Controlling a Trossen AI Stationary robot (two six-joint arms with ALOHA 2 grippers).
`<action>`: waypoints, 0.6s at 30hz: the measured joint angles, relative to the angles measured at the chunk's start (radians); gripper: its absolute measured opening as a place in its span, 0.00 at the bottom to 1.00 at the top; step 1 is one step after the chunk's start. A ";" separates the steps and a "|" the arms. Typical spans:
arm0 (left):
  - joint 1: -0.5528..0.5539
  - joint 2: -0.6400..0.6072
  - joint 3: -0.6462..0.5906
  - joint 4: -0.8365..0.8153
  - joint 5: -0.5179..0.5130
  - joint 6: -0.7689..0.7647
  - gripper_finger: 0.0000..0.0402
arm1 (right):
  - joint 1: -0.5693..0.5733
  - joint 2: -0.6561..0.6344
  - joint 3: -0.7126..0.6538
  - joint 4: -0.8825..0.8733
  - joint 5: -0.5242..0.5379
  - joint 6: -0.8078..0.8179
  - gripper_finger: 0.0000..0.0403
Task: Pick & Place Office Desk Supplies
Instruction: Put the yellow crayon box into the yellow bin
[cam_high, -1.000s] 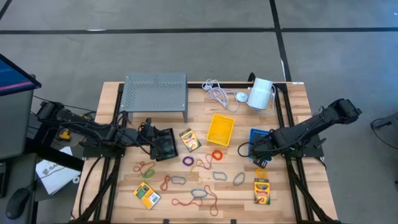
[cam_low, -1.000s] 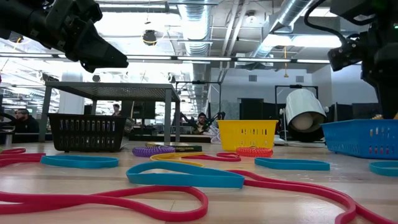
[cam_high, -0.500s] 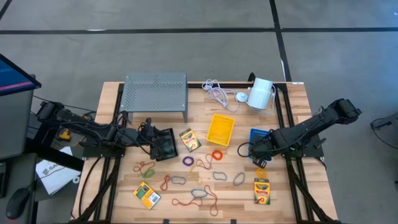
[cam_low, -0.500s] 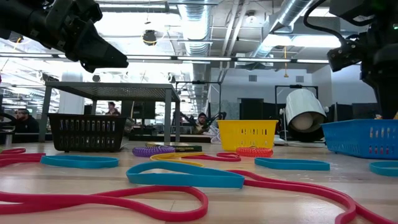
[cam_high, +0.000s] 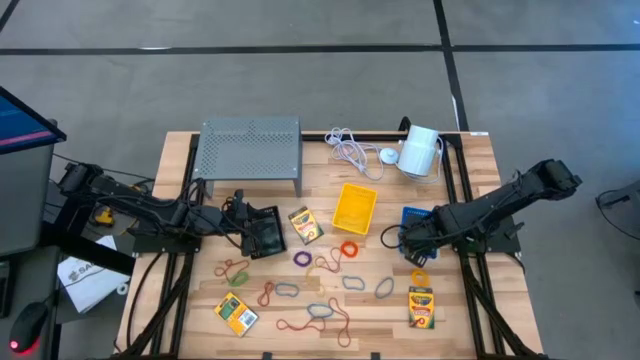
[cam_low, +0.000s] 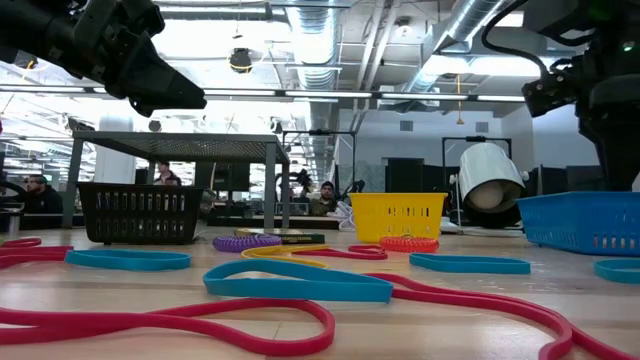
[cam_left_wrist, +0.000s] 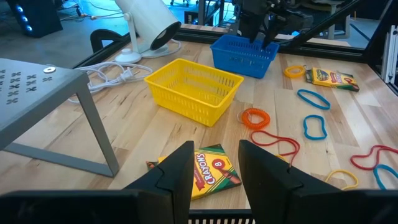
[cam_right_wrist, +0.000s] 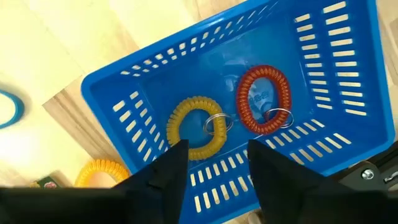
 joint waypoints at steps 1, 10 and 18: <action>0.000 0.000 0.000 0.000 0.000 0.000 0.31 | -0.005 0.000 0.000 0.000 0.000 0.000 0.42; 0.000 0.000 0.000 0.000 0.000 0.000 0.31 | -0.047 -0.065 0.024 -0.079 0.023 0.091 0.43; 0.000 0.000 0.000 0.000 0.000 0.000 0.31 | 0.070 -0.240 0.046 -0.074 -0.045 0.354 0.41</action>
